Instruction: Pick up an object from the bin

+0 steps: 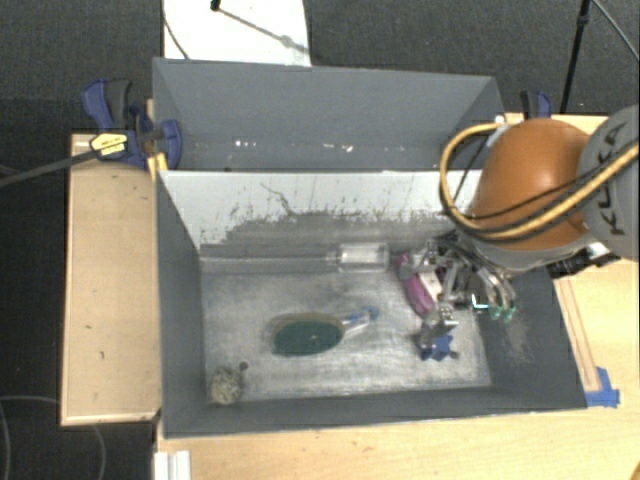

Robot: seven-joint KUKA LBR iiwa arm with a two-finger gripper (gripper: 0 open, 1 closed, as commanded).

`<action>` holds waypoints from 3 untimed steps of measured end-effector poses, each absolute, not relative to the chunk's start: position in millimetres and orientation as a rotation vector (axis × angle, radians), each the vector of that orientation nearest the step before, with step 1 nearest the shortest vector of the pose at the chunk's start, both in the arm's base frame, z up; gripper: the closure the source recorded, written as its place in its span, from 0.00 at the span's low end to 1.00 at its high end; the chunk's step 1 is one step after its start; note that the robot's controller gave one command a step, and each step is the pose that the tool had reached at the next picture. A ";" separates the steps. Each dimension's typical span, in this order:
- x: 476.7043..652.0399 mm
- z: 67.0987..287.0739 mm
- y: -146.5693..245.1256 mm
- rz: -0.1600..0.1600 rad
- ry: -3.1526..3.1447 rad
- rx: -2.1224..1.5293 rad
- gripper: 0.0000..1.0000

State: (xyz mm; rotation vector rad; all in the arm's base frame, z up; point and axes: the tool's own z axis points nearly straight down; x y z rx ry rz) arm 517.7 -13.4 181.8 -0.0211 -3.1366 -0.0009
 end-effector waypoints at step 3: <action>534.3 267.6 47.5 0.000 -3.125 0.401 1.00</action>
Offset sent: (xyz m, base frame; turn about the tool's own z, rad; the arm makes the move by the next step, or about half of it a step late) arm 0.0278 0.0470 -0.1037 -0.1002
